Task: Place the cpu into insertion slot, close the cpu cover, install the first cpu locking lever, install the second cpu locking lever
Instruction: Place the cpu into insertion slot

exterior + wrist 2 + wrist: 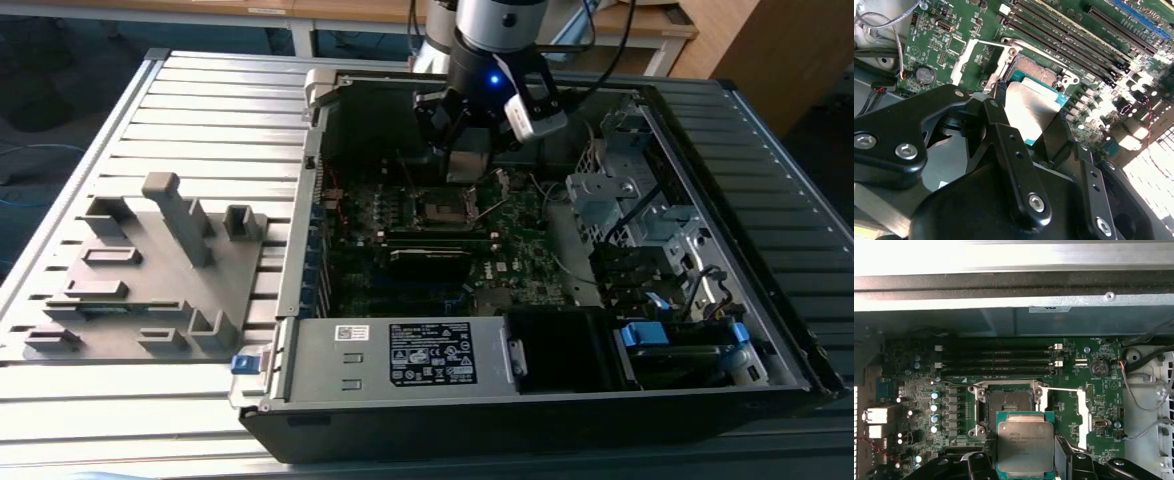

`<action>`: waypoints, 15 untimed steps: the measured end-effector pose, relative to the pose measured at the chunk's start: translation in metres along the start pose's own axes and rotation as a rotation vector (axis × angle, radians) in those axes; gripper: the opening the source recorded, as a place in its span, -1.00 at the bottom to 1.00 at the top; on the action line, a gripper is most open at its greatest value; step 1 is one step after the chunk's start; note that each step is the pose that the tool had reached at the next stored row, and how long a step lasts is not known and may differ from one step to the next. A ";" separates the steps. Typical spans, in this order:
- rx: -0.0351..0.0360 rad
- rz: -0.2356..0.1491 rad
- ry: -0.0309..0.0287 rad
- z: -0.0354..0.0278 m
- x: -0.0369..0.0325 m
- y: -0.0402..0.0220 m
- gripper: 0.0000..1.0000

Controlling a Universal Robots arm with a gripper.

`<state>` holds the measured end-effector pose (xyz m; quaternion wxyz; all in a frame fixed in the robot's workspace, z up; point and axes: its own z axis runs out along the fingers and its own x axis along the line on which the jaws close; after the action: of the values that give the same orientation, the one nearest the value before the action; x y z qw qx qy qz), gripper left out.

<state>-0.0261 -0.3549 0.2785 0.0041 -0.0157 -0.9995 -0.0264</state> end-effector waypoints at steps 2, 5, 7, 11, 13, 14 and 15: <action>0.0006 0.000 0.0000 0.0016 0.0000 -0.0001 0.08; 0.0014 0.000 0.0001 0.0020 0.0000 -0.0001 0.08; 0.0007 0.000 -0.0002 0.0029 0.0000 -0.0001 0.08; 0.0010 0.000 -0.0001 0.0058 -0.0001 -0.0003 0.08; 0.0011 0.000 0.0000 0.0070 -0.0001 -0.0003 0.08; 0.0012 0.000 0.0000 0.0073 -0.0001 -0.0004 0.08; 0.0014 0.000 0.0001 0.0074 -0.0001 -0.0004 0.08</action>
<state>-0.0261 -0.3549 0.2711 0.0041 -0.0156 -0.9995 -0.0257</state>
